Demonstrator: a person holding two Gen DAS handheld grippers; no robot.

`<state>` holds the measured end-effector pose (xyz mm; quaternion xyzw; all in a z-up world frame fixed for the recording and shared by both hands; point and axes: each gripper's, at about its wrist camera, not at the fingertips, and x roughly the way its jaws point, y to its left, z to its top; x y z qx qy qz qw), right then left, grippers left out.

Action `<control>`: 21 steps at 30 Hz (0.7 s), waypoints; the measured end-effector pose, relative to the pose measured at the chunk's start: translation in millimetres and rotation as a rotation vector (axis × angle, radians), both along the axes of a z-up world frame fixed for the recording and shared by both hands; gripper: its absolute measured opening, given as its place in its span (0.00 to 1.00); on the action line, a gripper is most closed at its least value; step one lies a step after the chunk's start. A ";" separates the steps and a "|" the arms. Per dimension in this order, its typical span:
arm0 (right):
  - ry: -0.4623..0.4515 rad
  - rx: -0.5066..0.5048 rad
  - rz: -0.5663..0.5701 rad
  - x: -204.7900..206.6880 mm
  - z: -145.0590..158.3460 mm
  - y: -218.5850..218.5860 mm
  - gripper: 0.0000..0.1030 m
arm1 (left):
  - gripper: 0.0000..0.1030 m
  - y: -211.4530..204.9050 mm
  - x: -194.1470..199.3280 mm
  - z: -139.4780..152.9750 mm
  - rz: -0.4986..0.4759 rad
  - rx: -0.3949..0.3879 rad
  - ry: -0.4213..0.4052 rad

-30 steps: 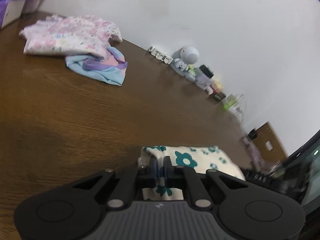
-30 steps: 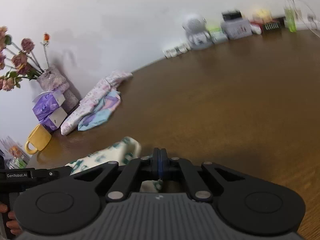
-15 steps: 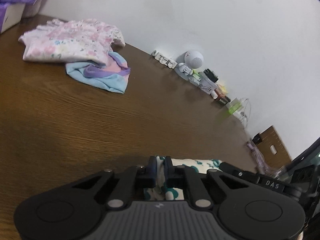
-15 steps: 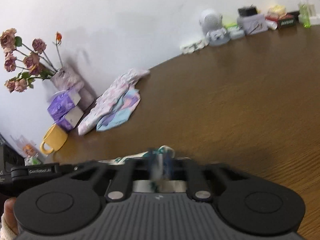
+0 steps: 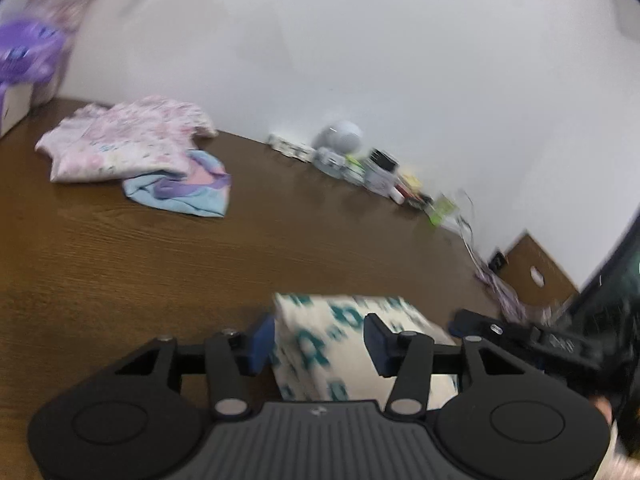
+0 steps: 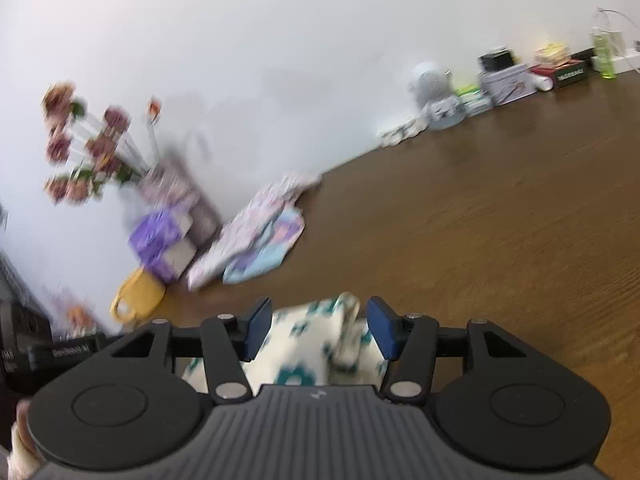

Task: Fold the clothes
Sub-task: 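Grasp the cream flower bundle ends with both grippers and lift it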

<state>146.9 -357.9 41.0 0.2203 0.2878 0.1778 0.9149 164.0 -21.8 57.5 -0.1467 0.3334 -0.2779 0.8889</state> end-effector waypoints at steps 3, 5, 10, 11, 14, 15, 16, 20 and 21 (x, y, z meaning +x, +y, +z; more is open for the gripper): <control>0.052 -0.040 0.018 -2.6 -8.9 8.3 0.39 | 0.46 -14.0 -25.4 2.9 -0.059 0.076 -0.079; 0.087 -0.019 0.030 -6.5 -17.4 10.9 0.18 | 0.45 -17.4 -38.8 5.1 -0.070 0.099 -0.114; 0.098 -0.045 0.046 -31.2 -20.3 25.2 0.11 | 0.46 -5.6 -55.6 8.2 -0.005 0.109 -0.144; 0.108 -0.044 0.064 -37.0 -20.3 29.4 0.11 | 0.46 -1.3 -56.5 8.3 0.012 0.104 -0.143; 0.136 -0.017 0.142 -49.5 -20.6 43.4 0.11 | 0.46 10.9 -60.2 7.0 0.059 0.078 -0.123; 0.146 -0.002 0.171 -51.8 -21.2 49.3 0.11 | 0.46 12.9 -62.5 6.1 0.066 0.075 -0.119; 0.155 0.012 0.200 -54.0 -21.8 55.6 0.11 | 0.46 14.9 -64.9 5.2 0.072 0.073 -0.114; 0.168 0.044 0.329 -61.0 -24.2 87.6 0.15 | 0.46 22.4 -75.8 3.0 0.095 0.068 -0.099; 0.167 0.044 0.361 -63.3 -24.2 94.8 0.17 | 0.46 24.4 -79.5 2.9 0.098 0.064 -0.099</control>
